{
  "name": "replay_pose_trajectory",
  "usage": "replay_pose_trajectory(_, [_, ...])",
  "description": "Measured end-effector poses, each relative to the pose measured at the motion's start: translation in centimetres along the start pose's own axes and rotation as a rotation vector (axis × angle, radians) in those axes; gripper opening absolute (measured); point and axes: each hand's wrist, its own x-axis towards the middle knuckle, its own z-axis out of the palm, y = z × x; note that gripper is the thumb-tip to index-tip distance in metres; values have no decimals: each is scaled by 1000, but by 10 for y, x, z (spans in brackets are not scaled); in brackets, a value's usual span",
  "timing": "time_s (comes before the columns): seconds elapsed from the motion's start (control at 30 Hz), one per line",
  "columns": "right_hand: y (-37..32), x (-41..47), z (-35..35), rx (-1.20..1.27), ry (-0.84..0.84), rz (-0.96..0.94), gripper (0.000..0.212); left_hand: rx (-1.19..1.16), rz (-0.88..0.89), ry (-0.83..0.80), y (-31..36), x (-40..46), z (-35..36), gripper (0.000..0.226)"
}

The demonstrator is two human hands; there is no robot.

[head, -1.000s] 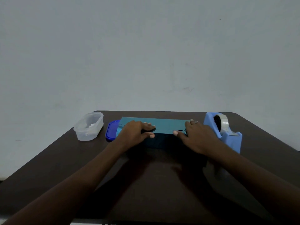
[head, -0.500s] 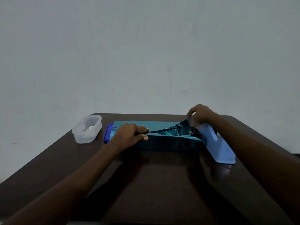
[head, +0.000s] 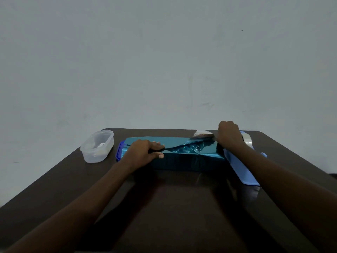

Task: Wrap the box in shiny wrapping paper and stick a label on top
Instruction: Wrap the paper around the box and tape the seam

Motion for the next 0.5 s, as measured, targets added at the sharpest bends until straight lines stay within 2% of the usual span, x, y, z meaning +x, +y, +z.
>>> replay_pose_trajectory(0.13, [-1, -3, -21, -73, 59, 5, 38, 11, -6, 17, 1, 0, 1, 46])
replay_pose_trajectory(0.17, [-5, -4, -27, -52, 125, -10, 34, 23, -7, 15, 2, 0, 1, 46])
replay_pose_trajectory(0.23, [-21, -8, -40, 50, 245, -97, 8, 44, -6, 17, 4, 1, 2, 46])
replay_pose_trajectory(0.27, [-32, -12, -45, 113, 248, -169, 15, 51, -7, 18, 6, 1, 2, 46])
replay_pose_trajectory(0.33, [-53, -29, -45, 235, 76, -321, 51, 74, -11, 15, 9, 2, 3, 46])
replay_pose_trajectory(0.4, [-70, -51, -28, 242, -108, -442, 72, 106, -6, 11, 13, 4, 4, 46])
replay_pose_trajectory(0.5, [-69, -69, 3, 70, -230, -494, 69, 119, 4, 4, 15, 7, 4, 46])
